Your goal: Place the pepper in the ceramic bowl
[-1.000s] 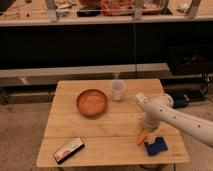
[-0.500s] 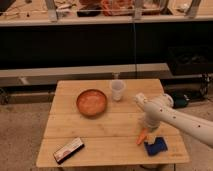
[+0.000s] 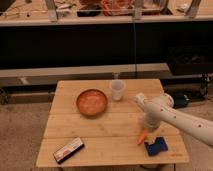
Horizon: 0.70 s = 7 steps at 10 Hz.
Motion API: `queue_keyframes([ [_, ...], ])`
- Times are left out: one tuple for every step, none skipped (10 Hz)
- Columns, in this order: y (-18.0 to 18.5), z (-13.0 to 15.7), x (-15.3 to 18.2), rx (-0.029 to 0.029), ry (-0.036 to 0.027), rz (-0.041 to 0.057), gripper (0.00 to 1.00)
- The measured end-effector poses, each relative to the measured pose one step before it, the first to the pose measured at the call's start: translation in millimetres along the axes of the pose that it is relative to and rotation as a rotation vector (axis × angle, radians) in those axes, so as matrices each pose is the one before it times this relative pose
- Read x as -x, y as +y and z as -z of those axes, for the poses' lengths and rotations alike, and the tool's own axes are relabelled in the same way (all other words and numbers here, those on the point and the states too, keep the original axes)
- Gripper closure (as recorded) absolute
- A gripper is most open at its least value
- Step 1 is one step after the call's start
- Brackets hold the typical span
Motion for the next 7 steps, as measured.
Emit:
queue_keyframes([
  [2.98,9.91,-3.93,0.00972,-0.01646,0.00707,0.2],
  [3.55,20.43,-3.88,0.01644,-0.0202,0.01609,0.2],
  [2.39,19.08,-1.85,0.01353,-0.01221,0.01643,0.2],
  [1.28,11.2,-1.26,0.00838,-0.00563,0.01107,0.2],
  [1.66,13.4,-3.61,0.01202,-0.00894,0.01282,0.2],
  [0.18,4.66,-1.01,0.00619,-0.00741,0.01275,0.2],
  [-0.84,-0.04,-0.62,0.00141,-0.00513,0.02115,0.2],
])
